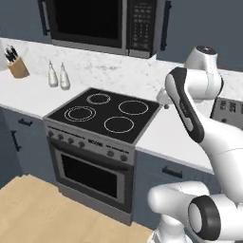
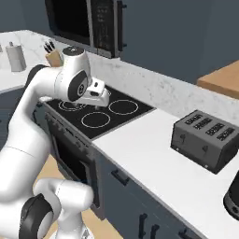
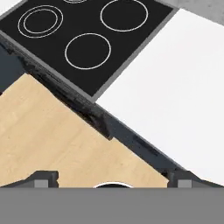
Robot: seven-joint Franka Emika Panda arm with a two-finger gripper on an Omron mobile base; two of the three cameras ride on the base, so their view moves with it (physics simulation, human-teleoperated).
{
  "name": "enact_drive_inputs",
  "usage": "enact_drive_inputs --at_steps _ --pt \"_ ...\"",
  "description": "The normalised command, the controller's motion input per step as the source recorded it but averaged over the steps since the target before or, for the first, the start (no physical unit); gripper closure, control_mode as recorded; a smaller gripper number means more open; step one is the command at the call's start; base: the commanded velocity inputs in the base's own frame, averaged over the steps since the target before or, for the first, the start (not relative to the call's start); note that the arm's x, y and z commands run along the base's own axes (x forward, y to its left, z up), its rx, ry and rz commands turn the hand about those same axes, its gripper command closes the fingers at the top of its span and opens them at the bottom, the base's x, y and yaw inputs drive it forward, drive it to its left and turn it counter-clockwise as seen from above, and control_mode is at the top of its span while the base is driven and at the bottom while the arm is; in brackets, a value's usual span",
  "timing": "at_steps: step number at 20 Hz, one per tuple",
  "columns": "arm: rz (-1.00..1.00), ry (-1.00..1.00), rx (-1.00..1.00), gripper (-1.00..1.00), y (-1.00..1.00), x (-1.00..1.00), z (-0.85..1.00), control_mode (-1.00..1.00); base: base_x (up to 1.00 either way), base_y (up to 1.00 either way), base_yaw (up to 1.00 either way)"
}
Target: Navigate to the stand mixer.
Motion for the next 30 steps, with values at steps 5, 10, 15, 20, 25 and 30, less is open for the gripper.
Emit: enact_drive_inputs --at_steps 5,10,15,20,25,30 --pt "0.0 0.0 0.0 -1.0 0.0 0.0 0.0 1.0 -0.07 0.46 0.87" --pt "0.0 0.0 0.0 -1.0 0.0 0.0 0.0 1.0 -0.1 0.43 0.86" --pt "0.0 0.0 0.0 -1.0 0.0 0.0 0.0 1.0 -0.2 0.36 0.82" --pt "0.0 0.0 0.0 -1.0 0.0 0.0 0.0 1.0 -0.01 0.16 0.33" --pt "0.0 0.0 0.0 -1.0 0.0 0.0 0.0 1.0 0.01 0.0 0.0" --pt "0.0 0.0 0.0 -1.0 0.0 0.0 0.0 1.0 0.62 0.23 0.0"
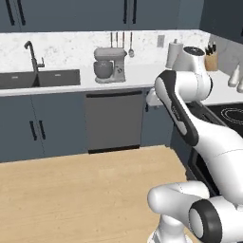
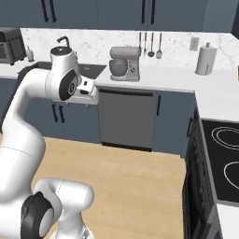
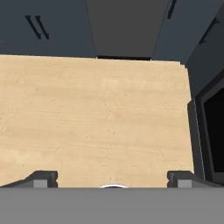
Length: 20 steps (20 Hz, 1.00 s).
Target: Navigate to the stand mixer.
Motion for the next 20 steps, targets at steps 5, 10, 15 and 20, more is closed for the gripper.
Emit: enact_drive_inputs --at_steps 5,10,15,20 --pt "0.0 0.0 0.0 -1.0 0.0 0.0 0.0 1.0 0.92 0.44 0.0" --pt "0.0 0.0 0.0 -1.0 0.0 0.0 0.0 1.0 1.0 0.43 0.0" --pt "0.0 0.0 0.0 -1.0 0.0 0.0 0.0 1.0 1.0 0.03 0.0" --pt "0.0 0.0 0.0 -1.0 0.0 0.0 0.0 1.0 0.93 -0.03 0.0"
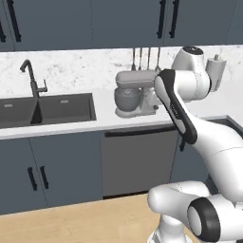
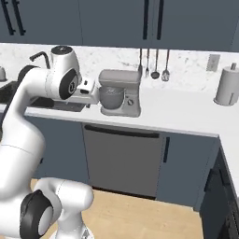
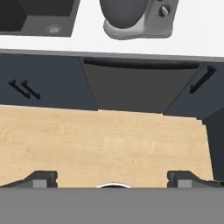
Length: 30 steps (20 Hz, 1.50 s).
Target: Navigate to the stand mixer.
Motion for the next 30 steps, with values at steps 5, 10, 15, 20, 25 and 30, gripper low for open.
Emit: enact_drive_inputs --at_steps 5,10,15,20,25,30 --pt "0.0 0.0 0.0 -1.0 0.0 0.0 0.0 1.0 0.72 -0.02 0.0" --pt "0.0 0.0 0.0 -1.0 0.0 0.0 0.0 1.0 0.56 -0.19 0.0" --pt "0.0 0.0 0.0 -1.0 0.0 0.0 0.0 1.0 0.34 -0.36 0.0" --pt "0.0 0.0 0.0 -1.0 0.0 0.0 0.0 1.0 0.51 -0.29 0.0" --pt "0.0 0.0 0.0 -1.0 0.0 0.0 0.0 1.0 0.49 -0.03 0.0" --pt "0.0 0.0 0.0 -1.0 0.0 0.0 0.0 1.0 0.53 0.0 0.0"
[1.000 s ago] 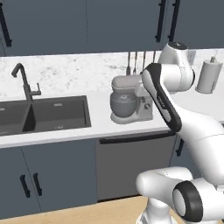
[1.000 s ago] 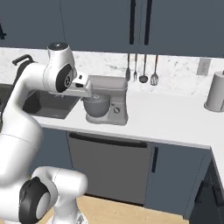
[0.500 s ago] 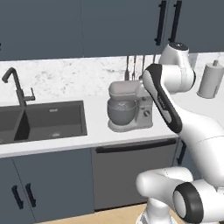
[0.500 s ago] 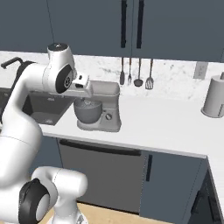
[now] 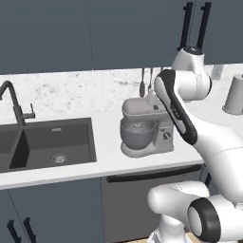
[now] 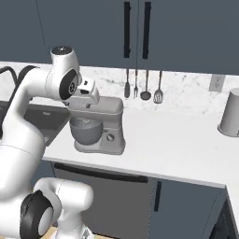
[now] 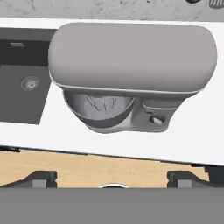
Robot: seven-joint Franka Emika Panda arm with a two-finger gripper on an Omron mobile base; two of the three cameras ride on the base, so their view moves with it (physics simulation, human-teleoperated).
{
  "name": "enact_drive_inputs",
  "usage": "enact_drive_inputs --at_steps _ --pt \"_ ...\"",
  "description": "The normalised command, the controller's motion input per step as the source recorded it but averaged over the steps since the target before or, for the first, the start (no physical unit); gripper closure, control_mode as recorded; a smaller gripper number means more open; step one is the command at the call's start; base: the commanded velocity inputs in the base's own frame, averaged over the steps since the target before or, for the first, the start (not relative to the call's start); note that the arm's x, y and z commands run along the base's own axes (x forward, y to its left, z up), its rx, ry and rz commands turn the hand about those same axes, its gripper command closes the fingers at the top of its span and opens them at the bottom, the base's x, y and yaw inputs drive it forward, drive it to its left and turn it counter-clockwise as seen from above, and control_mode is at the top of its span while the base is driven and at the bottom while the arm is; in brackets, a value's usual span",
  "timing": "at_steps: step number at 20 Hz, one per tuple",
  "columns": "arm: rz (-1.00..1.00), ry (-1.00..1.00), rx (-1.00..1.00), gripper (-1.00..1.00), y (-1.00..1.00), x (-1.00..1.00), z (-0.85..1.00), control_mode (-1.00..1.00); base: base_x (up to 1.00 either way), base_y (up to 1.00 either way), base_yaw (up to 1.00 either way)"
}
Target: Navigate to the stand mixer.
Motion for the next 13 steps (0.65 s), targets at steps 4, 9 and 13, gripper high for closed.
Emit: enact_drive_inputs --at_steps 4,9,13 --pt "0.0 0.0 0.0 -1.0 0.0 0.0 0.0 1.0 0.46 0.0 0.0" --pt "0.0 0.0 0.0 -1.0 0.0 0.0 0.0 1.0 0.42 0.0 0.0" --pt "0.0 0.0 0.0 -1.0 0.0 0.0 0.0 1.0 0.31 0.0 0.0"
